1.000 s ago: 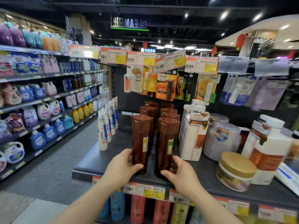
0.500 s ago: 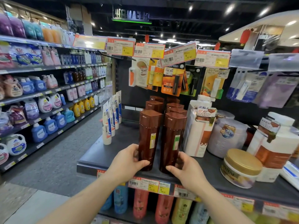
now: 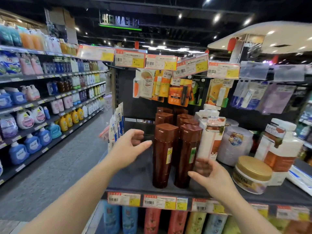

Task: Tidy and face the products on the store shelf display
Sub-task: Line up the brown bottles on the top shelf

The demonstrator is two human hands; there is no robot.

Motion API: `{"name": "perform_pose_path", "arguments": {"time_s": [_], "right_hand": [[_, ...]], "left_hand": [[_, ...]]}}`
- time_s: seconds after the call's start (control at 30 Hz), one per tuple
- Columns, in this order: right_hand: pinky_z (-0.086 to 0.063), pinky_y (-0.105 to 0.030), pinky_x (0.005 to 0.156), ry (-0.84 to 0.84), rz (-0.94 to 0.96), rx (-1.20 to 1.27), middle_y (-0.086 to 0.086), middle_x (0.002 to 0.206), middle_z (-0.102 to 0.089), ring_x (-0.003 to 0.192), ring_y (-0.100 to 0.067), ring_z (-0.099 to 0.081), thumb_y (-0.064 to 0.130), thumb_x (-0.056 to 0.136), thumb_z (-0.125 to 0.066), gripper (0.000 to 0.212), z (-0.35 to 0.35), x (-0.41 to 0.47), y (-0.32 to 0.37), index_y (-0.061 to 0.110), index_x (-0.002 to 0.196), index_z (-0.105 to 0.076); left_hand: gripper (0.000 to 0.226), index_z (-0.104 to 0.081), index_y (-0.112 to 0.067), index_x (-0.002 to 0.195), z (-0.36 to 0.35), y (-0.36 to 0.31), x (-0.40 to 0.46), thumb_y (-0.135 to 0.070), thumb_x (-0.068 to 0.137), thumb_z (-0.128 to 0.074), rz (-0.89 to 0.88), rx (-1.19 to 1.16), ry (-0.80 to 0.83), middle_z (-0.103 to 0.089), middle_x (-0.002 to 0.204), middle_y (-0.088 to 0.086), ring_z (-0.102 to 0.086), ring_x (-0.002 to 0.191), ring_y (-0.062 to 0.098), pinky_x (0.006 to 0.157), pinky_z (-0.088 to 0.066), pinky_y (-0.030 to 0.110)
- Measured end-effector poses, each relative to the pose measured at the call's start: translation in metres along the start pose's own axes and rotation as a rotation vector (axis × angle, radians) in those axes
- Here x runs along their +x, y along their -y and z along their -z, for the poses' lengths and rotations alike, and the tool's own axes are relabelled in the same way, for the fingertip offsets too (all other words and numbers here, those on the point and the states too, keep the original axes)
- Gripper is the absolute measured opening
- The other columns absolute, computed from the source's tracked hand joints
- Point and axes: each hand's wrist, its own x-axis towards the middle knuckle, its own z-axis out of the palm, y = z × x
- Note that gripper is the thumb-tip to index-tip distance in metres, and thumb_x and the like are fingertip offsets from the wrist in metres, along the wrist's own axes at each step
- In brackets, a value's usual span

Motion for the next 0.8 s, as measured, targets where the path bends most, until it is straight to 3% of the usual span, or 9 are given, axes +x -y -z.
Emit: {"name": "perform_pose_path", "arguments": {"time_s": [0.1, 0.23, 0.4, 0.6, 0.8], "right_hand": [[-0.055, -0.030, 0.079, -0.109, 0.086, -0.029, 0.010, 0.097, -0.065, 0.087, -0.008, -0.063, 0.031, 0.070, -0.083, 0.046, 0.010, 0.001, 0.024, 0.029, 0.108, -0.057], [-0.052, -0.026, 0.076, -0.141, 0.134, -0.054, 0.010, 0.096, -0.062, 0.088, -0.009, -0.061, 0.030, 0.071, -0.083, 0.050, 0.013, 0.005, 0.043, 0.030, 0.110, -0.052], [-0.050, -0.024, 0.072, -0.131, 0.058, -0.085, 0.007, 0.094, -0.063, 0.085, -0.011, -0.062, 0.030, 0.068, -0.084, 0.054, 0.011, 0.005, 0.032, 0.026, 0.112, -0.053], [-0.053, -0.030, 0.075, -0.147, 0.009, -0.123, 0.006, 0.096, -0.065, 0.083, -0.011, -0.065, 0.032, 0.066, -0.085, 0.054, 0.018, 0.005, 0.027, 0.028, 0.109, -0.054], [-0.056, -0.038, 0.080, -0.130, -0.014, -0.125, 0.004, 0.097, -0.065, 0.084, -0.015, -0.066, 0.032, 0.065, -0.085, 0.055, 0.020, 0.003, 0.028, 0.028, 0.111, -0.054]], "left_hand": [[0.033, -0.058, -0.020, 0.115, 0.001, -0.003, 0.019, -0.024, 0.085, -0.070, -0.072, 0.016, -0.048, -0.063, 0.109, -0.004, -0.061, 0.098, 0.009, 0.094, -0.049, 0.029], [0.044, -0.055, -0.019, 0.123, -0.009, 0.014, 0.035, -0.031, 0.083, -0.071, -0.086, 0.171, 0.045, -0.061, 0.116, -0.006, -0.059, 0.104, 0.010, 0.092, -0.045, 0.023], [0.057, -0.052, -0.015, 0.128, -0.025, 0.043, 0.049, -0.035, 0.079, -0.074, -0.035, 0.279, 0.123, -0.060, 0.121, 0.001, -0.058, 0.107, 0.013, 0.096, -0.046, 0.027], [0.062, -0.052, -0.019, 0.124, -0.036, 0.066, 0.060, -0.035, 0.072, -0.081, 0.018, 0.195, 0.170, -0.059, 0.111, -0.002, -0.059, 0.097, 0.014, 0.094, -0.049, 0.035], [0.057, -0.054, -0.019, 0.120, -0.036, 0.074, 0.062, -0.030, 0.071, -0.082, -0.004, 0.106, 0.189, -0.060, 0.107, -0.001, -0.059, 0.099, 0.017, 0.092, -0.051, 0.031]]}}
